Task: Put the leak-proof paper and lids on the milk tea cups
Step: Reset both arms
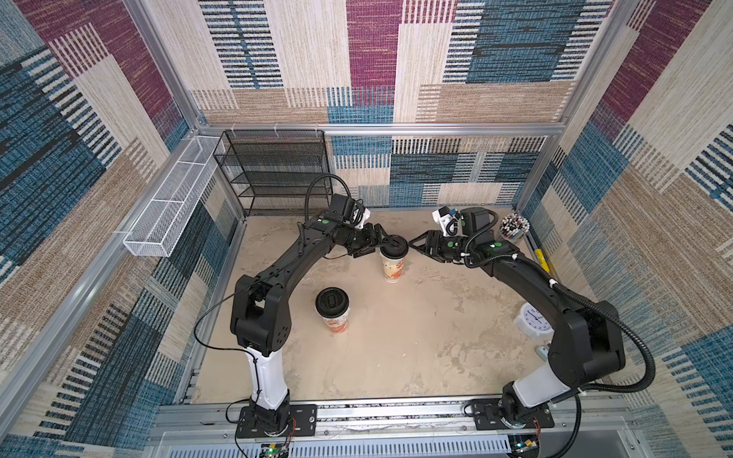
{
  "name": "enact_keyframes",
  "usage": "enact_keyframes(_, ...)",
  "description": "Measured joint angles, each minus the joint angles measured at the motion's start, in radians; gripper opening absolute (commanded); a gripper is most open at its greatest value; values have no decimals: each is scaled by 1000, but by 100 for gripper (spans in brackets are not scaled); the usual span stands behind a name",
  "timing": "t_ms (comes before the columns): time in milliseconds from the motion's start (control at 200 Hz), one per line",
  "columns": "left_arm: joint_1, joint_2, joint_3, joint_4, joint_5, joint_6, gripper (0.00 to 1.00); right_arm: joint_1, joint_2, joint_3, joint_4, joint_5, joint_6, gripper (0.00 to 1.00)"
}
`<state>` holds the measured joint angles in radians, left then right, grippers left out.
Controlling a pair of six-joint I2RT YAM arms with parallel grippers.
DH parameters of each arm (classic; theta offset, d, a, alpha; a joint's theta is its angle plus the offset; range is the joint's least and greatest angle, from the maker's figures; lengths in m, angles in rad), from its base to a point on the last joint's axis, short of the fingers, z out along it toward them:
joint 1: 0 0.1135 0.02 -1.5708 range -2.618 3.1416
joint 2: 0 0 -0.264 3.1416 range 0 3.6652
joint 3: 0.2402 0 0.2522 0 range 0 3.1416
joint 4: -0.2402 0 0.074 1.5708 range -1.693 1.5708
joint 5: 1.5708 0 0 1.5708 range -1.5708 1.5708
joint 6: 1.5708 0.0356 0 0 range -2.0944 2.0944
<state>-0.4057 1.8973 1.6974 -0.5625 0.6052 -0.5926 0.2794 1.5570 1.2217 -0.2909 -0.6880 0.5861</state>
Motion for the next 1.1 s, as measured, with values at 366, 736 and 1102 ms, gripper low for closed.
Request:
enact_keyframes(366,60,-508,-269,61,-469,75,77,-13,-442,-195,-5,372,-150,71)
enact_keyframes(736,376,-948,-1065,220,-1030,251,79,-101,-649,-819,362,1065,-436,100)
enact_keyframes(1102,431,-791,-1373,820,-850,430,80,-266,-206,-954,1023,859,-557,100)
